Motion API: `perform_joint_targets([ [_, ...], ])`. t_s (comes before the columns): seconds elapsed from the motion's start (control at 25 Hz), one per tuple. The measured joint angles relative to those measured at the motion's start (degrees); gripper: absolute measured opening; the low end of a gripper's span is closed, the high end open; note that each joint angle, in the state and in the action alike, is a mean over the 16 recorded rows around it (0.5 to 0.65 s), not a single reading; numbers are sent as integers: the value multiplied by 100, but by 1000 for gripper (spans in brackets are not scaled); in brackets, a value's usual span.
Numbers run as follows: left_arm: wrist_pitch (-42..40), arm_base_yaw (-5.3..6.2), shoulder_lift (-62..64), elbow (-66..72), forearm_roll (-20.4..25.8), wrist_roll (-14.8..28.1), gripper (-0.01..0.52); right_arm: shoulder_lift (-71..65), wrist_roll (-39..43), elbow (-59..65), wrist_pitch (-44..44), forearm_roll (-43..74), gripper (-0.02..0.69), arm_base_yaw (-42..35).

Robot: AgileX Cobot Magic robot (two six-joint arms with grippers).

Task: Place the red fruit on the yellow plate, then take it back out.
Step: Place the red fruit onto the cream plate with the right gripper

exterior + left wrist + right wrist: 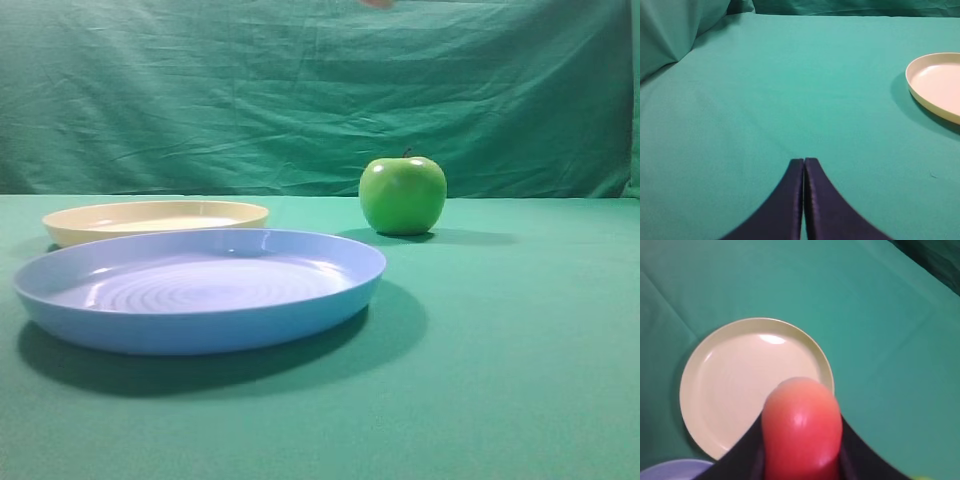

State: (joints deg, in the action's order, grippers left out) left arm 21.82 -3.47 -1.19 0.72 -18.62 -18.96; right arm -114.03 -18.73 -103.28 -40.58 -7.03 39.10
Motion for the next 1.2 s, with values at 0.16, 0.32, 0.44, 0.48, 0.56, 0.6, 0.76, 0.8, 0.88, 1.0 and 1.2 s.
perform_joint_targets([
  [0.16, 0, 0, 0, 0, 0, 1, 0, -621, -60, -329, 361, -42, 200, 179],
  [0.32, 0, 0, 0, 0, 0, 3, 0, -1147, -128, -485, 746, -94, 200, 273],
  [0.44, 0, 0, 0, 0, 0, 5, 0, -1464, -180, -522, 1006, -150, 200, 306],
  [0.48, 0, 0, 0, 0, 0, 5, 0, -1553, -197, -525, 1084, -176, 200, 314],
  [0.56, 0, 0, 0, 0, 0, 6, 0, -1703, -233, -526, 1211, -238, 200, 325],
  [0.6, 0, 0, 0, 0, 0, 7, 0, -1765, -250, -526, 1260, -272, 205, 330],
  [0.76, 0, 0, 0, 0, 0, 9, 0, -1932, -279, -528, 1374, -411, 262, 346],
  [0.8, 0, 0, 0, 0, 0, 9, 0, -1957, -280, -529, 1385, -443, 287, 348],
  [0.88, 0, 0, 0, 0, 0, 9, 0, -1994, -282, -531, 1393, -504, 343, 351],
  [1.0, 0, 0, 0, 0, 0, 9, 0, -2015, -284, -533, 1370, -567, 427, 353],
  [1.2, 0, 0, 0, 0, 0, 9, 0, -1879, -286, -537, 1227, -465, 562, 353],
])
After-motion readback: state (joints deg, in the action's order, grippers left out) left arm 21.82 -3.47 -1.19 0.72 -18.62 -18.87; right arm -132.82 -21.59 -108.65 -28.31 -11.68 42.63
